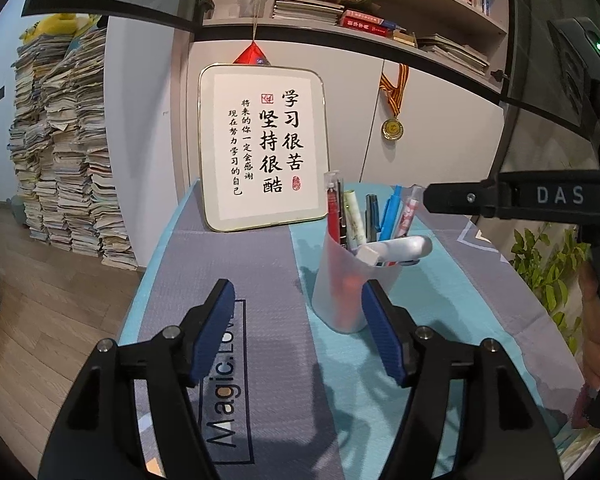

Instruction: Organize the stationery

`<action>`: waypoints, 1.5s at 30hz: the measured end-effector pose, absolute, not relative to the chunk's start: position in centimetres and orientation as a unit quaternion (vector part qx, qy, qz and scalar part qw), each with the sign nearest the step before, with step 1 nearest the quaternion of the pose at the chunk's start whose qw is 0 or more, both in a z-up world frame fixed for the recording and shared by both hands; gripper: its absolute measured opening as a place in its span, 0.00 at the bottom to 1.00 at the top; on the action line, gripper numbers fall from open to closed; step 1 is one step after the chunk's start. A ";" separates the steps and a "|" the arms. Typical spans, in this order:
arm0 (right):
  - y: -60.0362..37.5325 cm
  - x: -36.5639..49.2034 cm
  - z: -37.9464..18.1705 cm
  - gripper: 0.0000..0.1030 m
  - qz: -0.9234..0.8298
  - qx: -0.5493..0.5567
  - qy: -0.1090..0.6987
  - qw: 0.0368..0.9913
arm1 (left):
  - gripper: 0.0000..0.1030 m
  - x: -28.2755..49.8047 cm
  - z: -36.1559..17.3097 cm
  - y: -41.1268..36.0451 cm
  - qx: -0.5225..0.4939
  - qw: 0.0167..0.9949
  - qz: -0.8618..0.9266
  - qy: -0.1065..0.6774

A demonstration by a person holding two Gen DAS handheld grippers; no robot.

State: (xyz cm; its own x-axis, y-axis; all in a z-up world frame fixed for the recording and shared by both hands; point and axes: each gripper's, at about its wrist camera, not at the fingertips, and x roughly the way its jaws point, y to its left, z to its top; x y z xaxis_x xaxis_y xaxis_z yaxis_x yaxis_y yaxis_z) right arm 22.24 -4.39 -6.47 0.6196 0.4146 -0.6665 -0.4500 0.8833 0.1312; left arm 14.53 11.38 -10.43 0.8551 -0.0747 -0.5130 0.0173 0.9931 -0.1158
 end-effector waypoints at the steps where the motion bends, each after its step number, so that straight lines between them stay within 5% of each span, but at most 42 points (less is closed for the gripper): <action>1: -4.6 22.2 -6.5 0.26 0.239 -0.024 0.364 0.900 | 0.66 14.5 -10.3 11.2 -0.051 0.962 -0.024 0.268; 4: -5.6 21.7 -6.5 0.27 0.233 -0.021 0.365 0.901 | 0.69 14.3 -10.0 10.7 -0.045 0.963 -0.026 0.266; 8: -7.4 20.8 -6.6 0.44 0.221 -0.011 0.359 0.907 | 0.75 13.9 -9.4 9.8 -0.034 0.964 -0.028 0.261; 18: -11.5 17.1 -5.1 0.45 0.175 -0.006 0.318 0.932 | 0.83 12.3 -6.6 8.0 -0.020 0.969 -0.016 0.246; 22: -12.5 14.2 -3.3 0.65 0.148 -0.019 0.271 0.951 | 0.91 10.9 -5.3 6.6 -0.016 0.972 -0.013 0.235; 29: -15.3 10.2 -1.3 0.67 0.112 -0.016 0.230 0.967 | 0.99 8.5 -3.9 3.6 0.004 0.974 -0.037 0.223; 35: -17.2 7.1 0.3 0.79 0.094 -0.004 0.196 0.976 | 0.99 6.3 -2.4 2.5 0.005 0.978 -0.041 0.206; 45: -18.7 4.2 1.1 0.85 0.092 0.011 0.186 0.978 | 0.99 3.0 -0.7 1.7 0.011 0.983 -0.020 0.181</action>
